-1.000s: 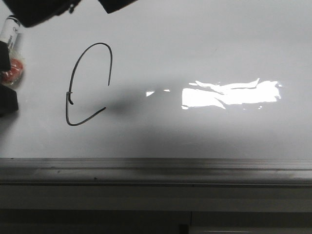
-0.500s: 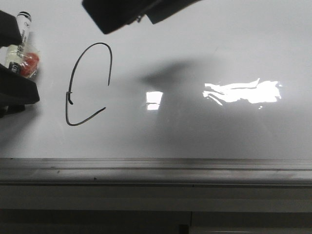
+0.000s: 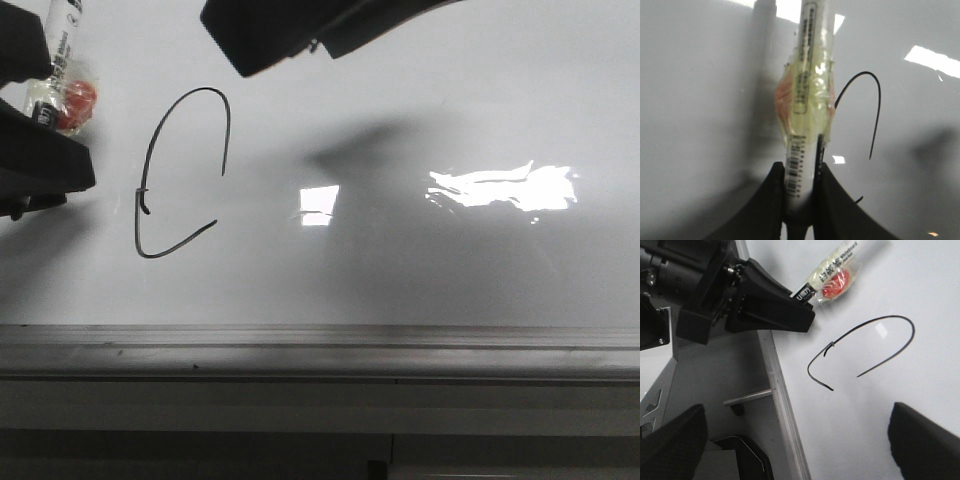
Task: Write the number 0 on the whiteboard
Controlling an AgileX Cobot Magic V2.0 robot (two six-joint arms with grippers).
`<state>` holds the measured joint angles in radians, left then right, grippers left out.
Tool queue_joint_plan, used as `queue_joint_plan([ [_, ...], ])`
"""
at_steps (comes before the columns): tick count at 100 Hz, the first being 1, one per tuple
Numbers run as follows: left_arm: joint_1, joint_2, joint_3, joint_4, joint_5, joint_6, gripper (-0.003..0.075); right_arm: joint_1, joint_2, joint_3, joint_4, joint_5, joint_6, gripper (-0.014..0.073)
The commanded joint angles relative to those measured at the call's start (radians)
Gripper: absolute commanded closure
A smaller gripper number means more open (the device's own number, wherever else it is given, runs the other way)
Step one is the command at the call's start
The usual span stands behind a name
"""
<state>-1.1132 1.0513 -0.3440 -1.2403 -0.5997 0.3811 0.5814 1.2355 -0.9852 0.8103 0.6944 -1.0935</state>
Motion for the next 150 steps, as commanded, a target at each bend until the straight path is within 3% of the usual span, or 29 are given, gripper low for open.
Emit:
queue_joint_plan([
  [1,-0.002,0.008,-0.021,0.081,-0.052,0.01,0.0731,-0.006,-0.023,-0.034,0.031,-0.019,-0.001,-0.0049],
  [10,-0.002,0.038,-0.021,0.1,-0.066,0.01,0.0661,-0.006,-0.023,-0.034,0.036,-0.012,-0.001,-0.0049],
  [32,-0.002,0.093,-0.023,0.095,-0.144,-0.041,0.033,-0.006,-0.023,-0.034,0.038,0.003,-0.001,-0.0049],
  [39,-0.002,0.093,-0.023,0.099,-0.155,-0.041,0.0276,-0.006,-0.023,-0.034,0.038,0.001,-0.001,-0.0049],
  [63,-0.002,0.073,-0.023,0.099,-0.151,-0.035,0.0274,-0.006,-0.023,-0.034,0.038,-0.012,-0.001,-0.0049],
  [92,-0.009,-0.093,-0.021,0.108,-0.094,0.082,0.0275,-0.006,-0.025,-0.037,0.038,0.015,-0.001,-0.0049],
  [101,-0.027,-0.185,-0.021,0.129,-0.047,0.137,0.0293,-0.006,-0.051,-0.039,0.038,0.035,-0.001,-0.0049],
  [108,-0.046,-0.258,-0.021,0.128,-0.018,0.174,0.0354,-0.006,-0.082,-0.039,0.019,0.021,-0.001,-0.0049],
  [115,-0.06,-0.33,-0.021,0.128,0.005,0.189,0.0489,-0.008,-0.122,-0.039,-0.022,-0.003,-0.001,-0.0049],
  [124,-0.076,-0.427,-0.021,0.14,0.009,0.272,0.0743,-0.029,-0.18,-0.039,-0.079,0.004,0.018,-0.0048],
  [127,-0.081,-0.454,-0.021,0.155,0.009,0.317,0.0737,-0.038,-0.204,-0.039,-0.097,0.017,0.037,-0.0038],
  [137,-0.086,-0.547,-0.021,0.191,0.013,0.449,0.074,-0.076,-0.27,-0.039,-0.136,0.084,0.055,0.0123],
  [150,-0.086,-0.657,-0.021,0.188,0.013,0.703,0.074,-0.133,-0.352,-0.039,-0.186,0.216,0.12,0.0629],
])
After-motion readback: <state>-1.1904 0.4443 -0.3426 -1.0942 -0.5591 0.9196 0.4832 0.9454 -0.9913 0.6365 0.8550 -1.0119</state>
